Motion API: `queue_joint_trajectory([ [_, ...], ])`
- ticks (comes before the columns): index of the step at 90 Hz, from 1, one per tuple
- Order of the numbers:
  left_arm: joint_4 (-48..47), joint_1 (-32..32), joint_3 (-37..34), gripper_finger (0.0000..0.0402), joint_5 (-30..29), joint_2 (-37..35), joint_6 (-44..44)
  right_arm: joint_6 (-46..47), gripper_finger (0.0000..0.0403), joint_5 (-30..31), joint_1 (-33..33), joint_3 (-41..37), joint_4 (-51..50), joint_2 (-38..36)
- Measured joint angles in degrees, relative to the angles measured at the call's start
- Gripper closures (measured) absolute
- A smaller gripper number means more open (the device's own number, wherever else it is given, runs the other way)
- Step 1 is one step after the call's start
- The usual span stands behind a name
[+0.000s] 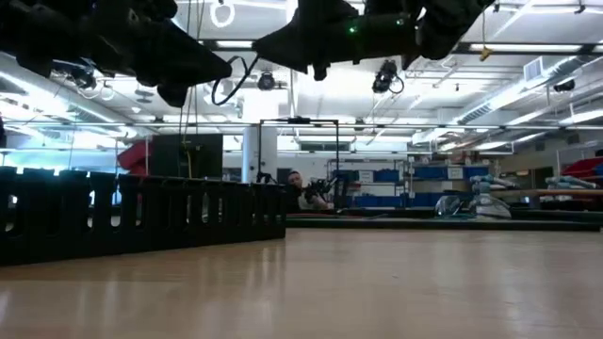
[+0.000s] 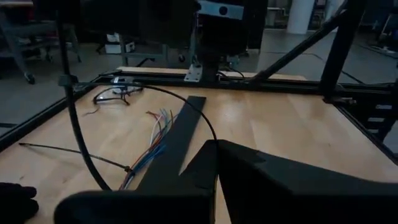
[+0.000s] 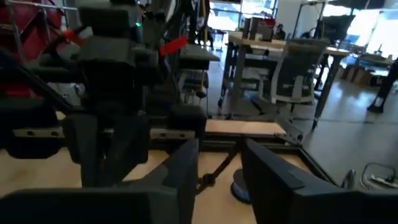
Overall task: Ziptie cables
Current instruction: Wrap the cable wires with the black zip tie
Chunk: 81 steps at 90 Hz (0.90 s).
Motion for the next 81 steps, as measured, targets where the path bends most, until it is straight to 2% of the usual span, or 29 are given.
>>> queue_joint_trajectory([
  [12,0.87,0.02,0.00,0.0401,0.05,0.00,0.18,0.86,0.0305,0.52,-0.25,0.00,-1.16,0.02],
  [24,1.02,0.02,0.00,0.0401,0.09,0.00,0.26,0.89,0.0377,0.49,-1.06,0.00,-2.87,0.04],
  [29,0.96,0.02,0.00,0.0401,0.09,0.00,0.26,0.65,0.0393,-0.23,-1.31,0.00,-2.81,0.04],
  [40,0.90,0.02,0.00,0.0401,0.11,0.00,0.28,1.49,0.0401,-3.31,-1.68,0.00,-2.19,0.04],
  [64,0.87,0.00,0.00,0.0401,0.12,0.00,0.33,1.28,0.0402,-4.40,-1.64,0.00,-1.95,0.04],
  [81,0.98,0.00,0.00,0.0401,0.15,0.00,0.23,1.04,0.0385,-5.51,-1.55,0.00,-4.06,0.04],
])
